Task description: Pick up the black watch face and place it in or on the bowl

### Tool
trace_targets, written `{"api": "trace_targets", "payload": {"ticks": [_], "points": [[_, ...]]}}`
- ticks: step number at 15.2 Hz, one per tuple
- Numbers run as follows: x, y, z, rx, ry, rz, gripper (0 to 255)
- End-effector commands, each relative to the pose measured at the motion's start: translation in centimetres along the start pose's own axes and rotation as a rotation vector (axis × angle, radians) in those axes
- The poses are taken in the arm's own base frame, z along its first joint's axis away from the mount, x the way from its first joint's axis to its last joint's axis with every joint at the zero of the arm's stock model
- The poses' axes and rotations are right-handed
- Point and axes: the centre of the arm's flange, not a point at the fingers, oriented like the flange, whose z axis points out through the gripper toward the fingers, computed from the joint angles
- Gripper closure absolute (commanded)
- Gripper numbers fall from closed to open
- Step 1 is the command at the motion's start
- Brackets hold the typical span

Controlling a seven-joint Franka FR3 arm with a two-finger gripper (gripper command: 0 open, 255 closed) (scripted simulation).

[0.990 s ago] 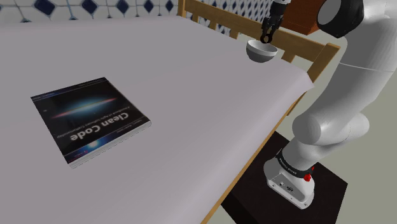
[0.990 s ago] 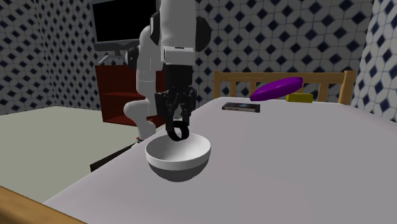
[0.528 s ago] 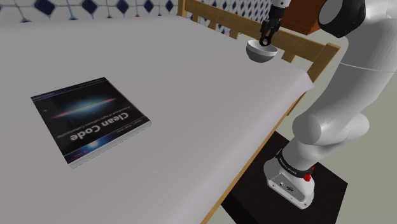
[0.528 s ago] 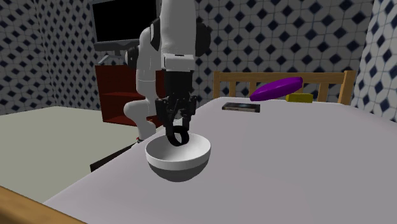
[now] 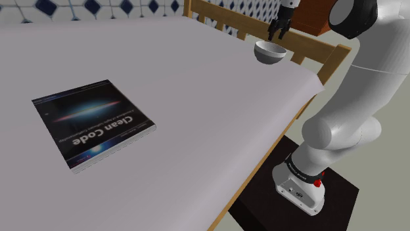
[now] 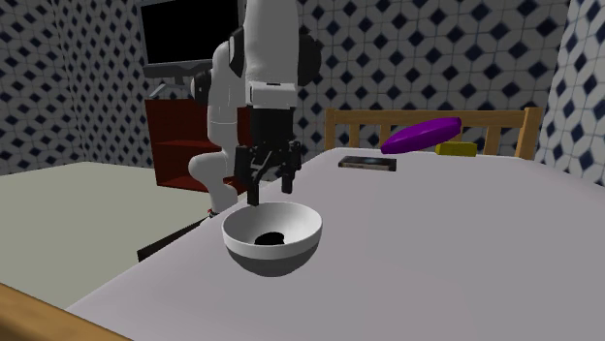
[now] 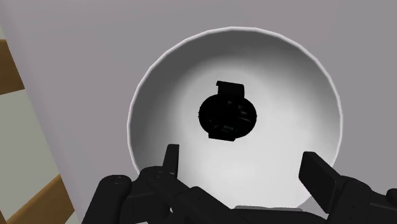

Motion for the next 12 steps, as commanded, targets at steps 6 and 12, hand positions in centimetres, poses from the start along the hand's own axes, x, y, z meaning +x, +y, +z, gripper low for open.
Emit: {"api": "trace_targets", "payload": {"ticks": [6, 12], "points": [[0.0, 0.0, -5.0, 0.0, 0.0, 0.0, 0], [0.0, 0.0, -5.0, 0.0, 0.0, 0.0, 0]]}}
